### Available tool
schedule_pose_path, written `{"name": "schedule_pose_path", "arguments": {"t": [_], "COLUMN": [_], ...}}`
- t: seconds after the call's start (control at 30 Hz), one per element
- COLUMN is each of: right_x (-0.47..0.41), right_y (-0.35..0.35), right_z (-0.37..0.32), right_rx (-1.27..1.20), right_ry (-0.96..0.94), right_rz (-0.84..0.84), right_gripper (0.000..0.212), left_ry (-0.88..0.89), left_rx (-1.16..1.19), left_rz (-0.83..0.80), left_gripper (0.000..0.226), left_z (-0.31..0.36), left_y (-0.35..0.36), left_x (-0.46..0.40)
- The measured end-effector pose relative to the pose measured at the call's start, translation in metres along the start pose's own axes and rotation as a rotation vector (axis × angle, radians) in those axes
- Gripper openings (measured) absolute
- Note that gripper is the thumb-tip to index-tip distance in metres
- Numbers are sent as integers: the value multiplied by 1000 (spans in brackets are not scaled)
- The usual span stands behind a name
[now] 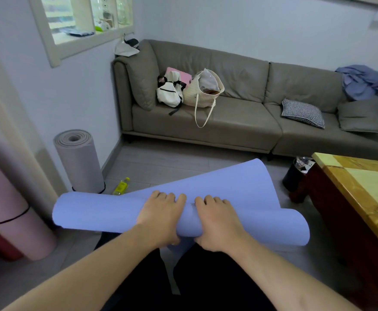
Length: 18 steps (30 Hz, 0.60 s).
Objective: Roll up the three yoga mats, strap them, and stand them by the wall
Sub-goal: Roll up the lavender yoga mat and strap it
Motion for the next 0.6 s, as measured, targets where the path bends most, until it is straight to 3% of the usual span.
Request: {"name": "schedule_pose_path", "arguments": {"t": [0.1, 0.2, 0.37, 0.6], "right_x": [-12, -12, 4, -4], "right_y": [-8, -8, 6, -1], "right_z": [2, 5, -3, -3], "right_rx": [-71, -116, 33, -24], "right_ry": [-11, 15, -33, -28], "right_rz": [-74, -55, 69, 75], "right_gripper": [63, 65, 101, 75], "left_ry": [-29, -54, -34, -25], "left_rx": [-59, -65, 33, 83], "left_rz": [122, 69, -30, -151], "left_gripper": [88, 74, 62, 64], "left_z": [8, 6, -5, -17], "left_y": [11, 5, -12, -19], "left_x": [10, 4, -7, -20]}}
Point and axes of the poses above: each hand's wrist, its own x-axis away from the middle knuckle, its own y-axis out of the palm, z = x × y, the point moved 4 cm from there along -x, towards the middle knuckle, and after that the axes turned 8 degrees about z, right-handed, at the moved point
